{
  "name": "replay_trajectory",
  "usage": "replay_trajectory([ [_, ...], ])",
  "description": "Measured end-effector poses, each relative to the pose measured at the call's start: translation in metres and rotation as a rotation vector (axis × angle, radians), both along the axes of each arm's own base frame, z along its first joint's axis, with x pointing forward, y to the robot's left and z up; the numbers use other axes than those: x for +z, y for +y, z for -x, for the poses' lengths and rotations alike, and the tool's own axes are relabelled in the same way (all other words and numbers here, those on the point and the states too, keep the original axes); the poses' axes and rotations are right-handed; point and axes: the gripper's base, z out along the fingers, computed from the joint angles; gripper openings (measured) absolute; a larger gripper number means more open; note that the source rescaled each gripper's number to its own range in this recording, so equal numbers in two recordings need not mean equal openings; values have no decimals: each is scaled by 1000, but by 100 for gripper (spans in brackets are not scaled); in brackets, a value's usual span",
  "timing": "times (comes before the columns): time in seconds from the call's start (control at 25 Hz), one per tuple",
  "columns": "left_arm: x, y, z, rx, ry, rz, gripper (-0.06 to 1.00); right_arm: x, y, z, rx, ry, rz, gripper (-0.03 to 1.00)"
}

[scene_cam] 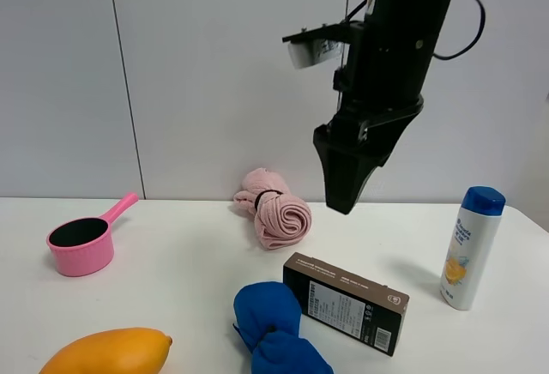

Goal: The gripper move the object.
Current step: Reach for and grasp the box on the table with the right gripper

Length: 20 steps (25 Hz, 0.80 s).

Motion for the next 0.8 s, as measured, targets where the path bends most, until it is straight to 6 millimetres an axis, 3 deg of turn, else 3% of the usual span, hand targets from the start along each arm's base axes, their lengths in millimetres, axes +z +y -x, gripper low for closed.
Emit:
replay_trajectory([
  [0.44, 0, 0, 0, 0, 0, 0, 100, -60, 6, -24, 14, 65, 174, 95],
  [0.8, 0, 0, 0, 0, 0, -1, 100, -96, 16, -38, 26, 59, 174, 95],
])
